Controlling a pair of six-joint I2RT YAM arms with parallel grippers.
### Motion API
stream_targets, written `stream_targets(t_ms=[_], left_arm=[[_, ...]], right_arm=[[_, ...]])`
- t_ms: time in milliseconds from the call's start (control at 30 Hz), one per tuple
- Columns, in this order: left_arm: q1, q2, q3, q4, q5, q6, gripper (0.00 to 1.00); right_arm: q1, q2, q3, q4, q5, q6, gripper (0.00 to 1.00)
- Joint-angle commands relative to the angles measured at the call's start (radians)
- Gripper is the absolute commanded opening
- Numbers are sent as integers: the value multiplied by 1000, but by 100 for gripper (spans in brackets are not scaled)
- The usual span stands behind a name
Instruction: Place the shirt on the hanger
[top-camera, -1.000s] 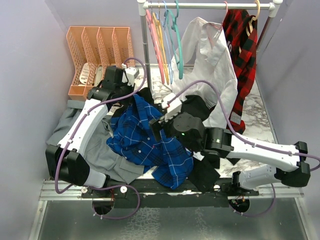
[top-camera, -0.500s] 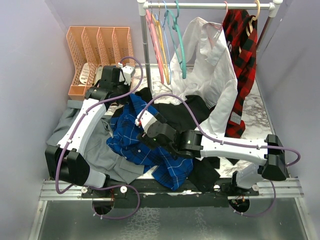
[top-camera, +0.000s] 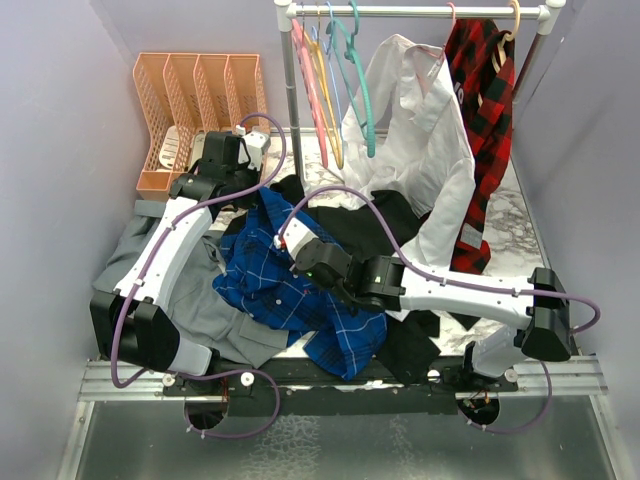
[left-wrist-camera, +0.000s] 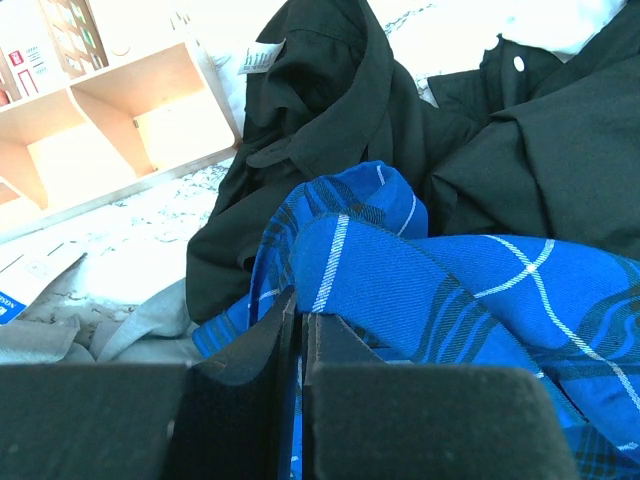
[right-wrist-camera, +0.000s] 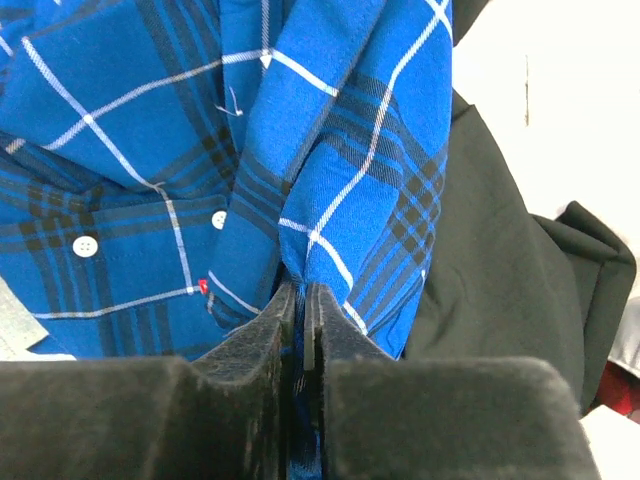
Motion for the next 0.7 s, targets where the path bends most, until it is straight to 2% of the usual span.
stream_targets(t_ms=[0,300,533,667], left_arm=[[8,-26,29,3,1,14,0],[8,-25,25,7,33,2,0],[8,-5,-57,87,172,-134,0],[7,29,-76,123,235,-196,0]], right_arm=[[-54,-15,-23,-46,38,35,4],[-333,-253,-234,108,-125,182,1],[-508,-353,-440,334,-387,386,1],[-662,-366,-548,495,-605,530,1]])
